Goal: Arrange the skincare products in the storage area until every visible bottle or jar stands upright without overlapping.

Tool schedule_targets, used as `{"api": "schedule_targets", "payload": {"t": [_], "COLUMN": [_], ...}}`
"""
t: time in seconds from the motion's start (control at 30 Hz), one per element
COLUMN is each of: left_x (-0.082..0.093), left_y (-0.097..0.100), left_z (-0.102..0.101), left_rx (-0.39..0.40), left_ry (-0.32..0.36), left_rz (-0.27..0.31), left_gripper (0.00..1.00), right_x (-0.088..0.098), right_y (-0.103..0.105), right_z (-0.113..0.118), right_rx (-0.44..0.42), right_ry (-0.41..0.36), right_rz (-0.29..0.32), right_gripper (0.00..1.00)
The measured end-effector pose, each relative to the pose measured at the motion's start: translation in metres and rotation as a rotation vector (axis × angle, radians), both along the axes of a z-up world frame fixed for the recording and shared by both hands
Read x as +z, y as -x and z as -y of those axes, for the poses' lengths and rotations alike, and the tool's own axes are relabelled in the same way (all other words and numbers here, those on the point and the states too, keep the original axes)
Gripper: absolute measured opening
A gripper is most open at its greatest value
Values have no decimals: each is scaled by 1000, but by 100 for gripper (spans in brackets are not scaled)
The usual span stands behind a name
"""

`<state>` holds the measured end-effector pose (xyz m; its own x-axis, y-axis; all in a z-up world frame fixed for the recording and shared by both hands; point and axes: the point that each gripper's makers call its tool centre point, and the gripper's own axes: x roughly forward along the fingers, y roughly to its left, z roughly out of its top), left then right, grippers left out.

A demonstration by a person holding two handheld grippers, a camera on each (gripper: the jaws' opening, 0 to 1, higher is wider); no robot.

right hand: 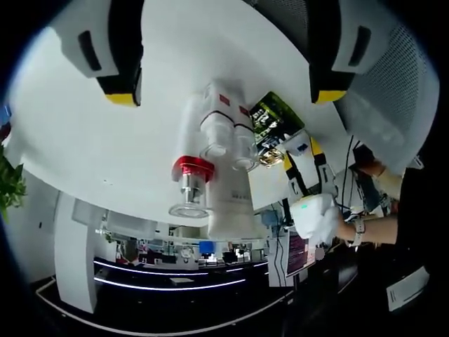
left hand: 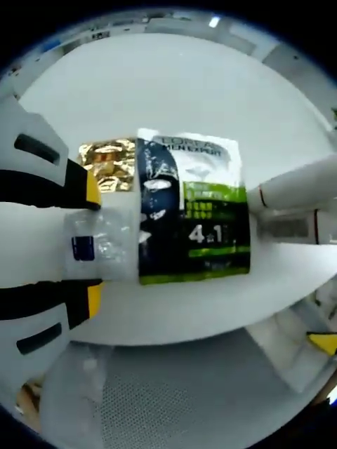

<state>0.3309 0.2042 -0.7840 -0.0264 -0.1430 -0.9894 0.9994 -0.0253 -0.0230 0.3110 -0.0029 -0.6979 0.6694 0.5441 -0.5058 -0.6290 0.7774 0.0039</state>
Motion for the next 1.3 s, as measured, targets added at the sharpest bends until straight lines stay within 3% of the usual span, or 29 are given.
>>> {"api": "schedule_targets", "payload": {"t": [0.63, 1.3], "left_x": [-4, -1], "left_y": [-3, -6], "left_z": [6, 4], "left_rx": [45, 85], "left_ry": [27, 93], "left_rz": [12, 110], "left_gripper": [37, 41], "right_x": [-2, -4], "right_y": [1, 1], "right_z": [0, 0], "right_rx": [6, 12], "right_ry": [5, 18], "right_rz": [-9, -13], "right_gripper": [99, 99]}}
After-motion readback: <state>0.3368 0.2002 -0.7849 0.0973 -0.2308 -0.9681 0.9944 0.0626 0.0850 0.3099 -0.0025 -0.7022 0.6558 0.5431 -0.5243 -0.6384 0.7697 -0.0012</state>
